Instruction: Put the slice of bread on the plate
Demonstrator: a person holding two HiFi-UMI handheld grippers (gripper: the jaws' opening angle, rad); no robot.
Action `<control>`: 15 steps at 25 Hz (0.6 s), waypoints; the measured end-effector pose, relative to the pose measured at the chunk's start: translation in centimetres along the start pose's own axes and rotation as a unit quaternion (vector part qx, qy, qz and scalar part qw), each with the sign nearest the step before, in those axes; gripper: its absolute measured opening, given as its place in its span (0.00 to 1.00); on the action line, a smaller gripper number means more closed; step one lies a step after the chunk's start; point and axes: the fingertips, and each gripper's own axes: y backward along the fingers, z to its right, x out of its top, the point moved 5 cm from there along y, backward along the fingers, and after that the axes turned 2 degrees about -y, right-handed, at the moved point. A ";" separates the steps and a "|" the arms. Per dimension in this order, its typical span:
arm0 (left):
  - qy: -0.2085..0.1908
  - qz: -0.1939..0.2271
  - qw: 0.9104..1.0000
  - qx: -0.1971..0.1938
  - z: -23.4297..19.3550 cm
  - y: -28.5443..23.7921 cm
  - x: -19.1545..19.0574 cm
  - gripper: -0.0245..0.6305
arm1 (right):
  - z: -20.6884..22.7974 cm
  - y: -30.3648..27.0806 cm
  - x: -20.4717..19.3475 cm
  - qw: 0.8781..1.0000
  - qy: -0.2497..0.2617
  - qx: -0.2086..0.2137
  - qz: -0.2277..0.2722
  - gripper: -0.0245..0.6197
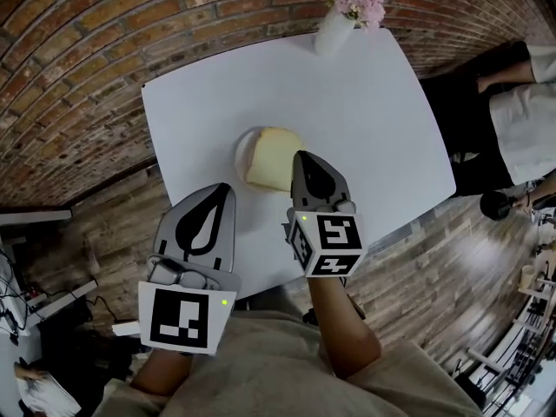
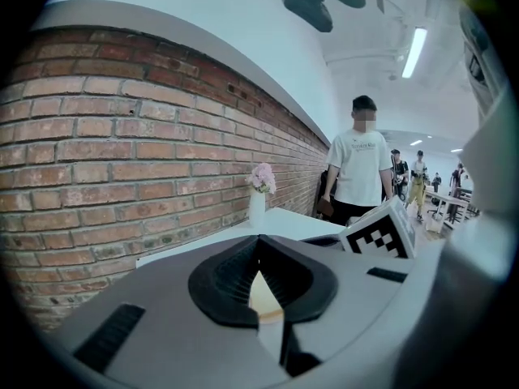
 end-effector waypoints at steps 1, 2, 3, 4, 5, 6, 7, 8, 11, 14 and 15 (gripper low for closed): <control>0.000 0.004 1.000 -0.001 0.2 0.1 0.2 0.05 | -0.3 0.8 0.8 1.000 0.004 0.001 0.014 0.05; -0.001 0.009 1.000 -0.003 0.3 0.2 0.3 0.05 | -0.6 1.7 1.6 1.000 0.011 0.003 0.027 0.05; -0.001 0.015 1.000 -0.004 0.5 0.4 0.6 0.05 | -1.0 2.6 2.4 0.999 0.019 0.004 0.040 0.05; -0.001 0.020 1.000 -0.005 0.6 0.6 0.8 0.05 | -1.4 3.6 3.1 0.998 0.028 0.006 0.052 0.05; -0.002 0.025 1.000 -0.007 0.9 0.9 1.1 0.05 | -1.8 4.5 3.8 0.997 0.038 0.009 0.062 0.05; -0.002 0.031 0.999 -0.008 1.1 1.2 1.5 0.05 | -2.3 5.6 4.5 0.996 0.047 0.012 0.071 0.05; -0.003 0.037 0.999 -0.009 1.4 1.6 1.9 0.05 | -2.8 6.6 5.1 0.995 0.056 0.016 0.079 0.05; -0.004 0.044 0.999 -0.011 1.7 2.0 2.3 0.05 | -3.2 7.7 5.8 0.994 0.066 0.019 0.089 0.05; -0.006 0.066 0.998 -0.018 2.5 3.0 3.4 0.05 | -4.3 10.5 7.6 0.989 0.093 0.024 0.114 0.05; -0.002 0.077 0.997 -0.024 3.2 4.2 4.0 0.05 | -5.6 13.0 8.8 0.985 0.106 0.031 0.129 0.05; -0.004 0.080 0.996 -0.026 3.5 4.6 4.3 0.05 | -6.0 13.7 9.1 0.984 0.108 0.037 0.136 0.05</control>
